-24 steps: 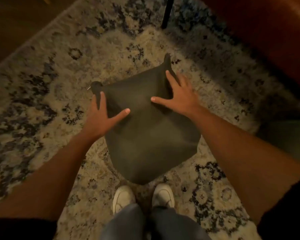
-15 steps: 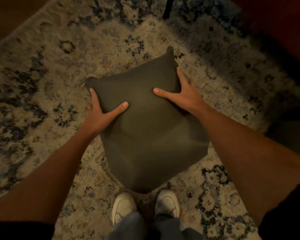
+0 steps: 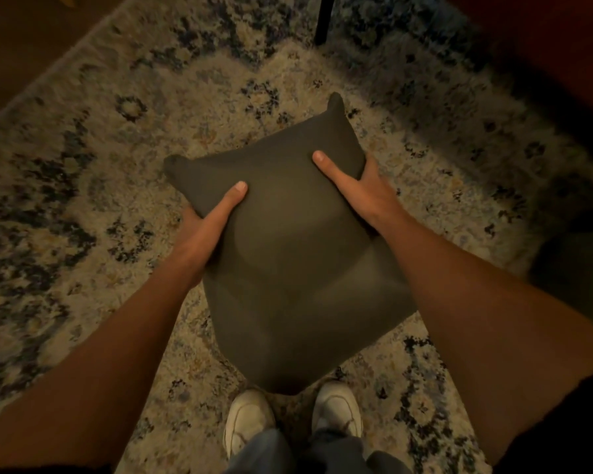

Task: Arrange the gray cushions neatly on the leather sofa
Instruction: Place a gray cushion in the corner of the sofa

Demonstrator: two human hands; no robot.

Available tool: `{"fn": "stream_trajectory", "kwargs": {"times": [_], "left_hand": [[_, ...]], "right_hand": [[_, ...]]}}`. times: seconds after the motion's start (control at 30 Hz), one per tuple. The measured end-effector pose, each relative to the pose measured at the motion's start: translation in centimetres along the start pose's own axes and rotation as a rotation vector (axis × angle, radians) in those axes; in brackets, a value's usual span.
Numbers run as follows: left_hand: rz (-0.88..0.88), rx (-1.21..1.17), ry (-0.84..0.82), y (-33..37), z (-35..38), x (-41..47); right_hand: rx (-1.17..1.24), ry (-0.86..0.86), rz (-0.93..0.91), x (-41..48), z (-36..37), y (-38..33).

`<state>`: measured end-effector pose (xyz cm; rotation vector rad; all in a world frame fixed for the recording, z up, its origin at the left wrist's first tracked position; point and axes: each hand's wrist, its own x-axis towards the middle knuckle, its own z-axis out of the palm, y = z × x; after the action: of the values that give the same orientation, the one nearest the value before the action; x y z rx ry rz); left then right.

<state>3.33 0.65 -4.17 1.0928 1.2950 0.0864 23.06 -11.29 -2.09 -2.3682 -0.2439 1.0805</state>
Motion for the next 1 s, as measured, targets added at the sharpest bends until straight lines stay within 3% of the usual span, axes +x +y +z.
{"fn": "stream_trajectory", "kwargs": {"times": [0.2,0.33,0.67,1.0], "left_hand": [[0.17,0.044,0.066,5.4,0.6,-4.2],[0.287,0.126,0.07,13.1,0.5,-8.3],[0.497,0.153,0.008,33.1,1.4,-20.2],[0.634,0.326,-0.094,48.8,7.6,-26.8]], "right_hand": [[0.132,0.117,-0.059,-4.6,-3.3,-1.6],[0.253,0.177,-0.096,-9.3,-8.4,-5.7],[0.26,0.411,-0.173,-20.4,-24.1,-18.9],[0.394,0.596,-0.143,-25.2,-36.8,-24.2]]}}
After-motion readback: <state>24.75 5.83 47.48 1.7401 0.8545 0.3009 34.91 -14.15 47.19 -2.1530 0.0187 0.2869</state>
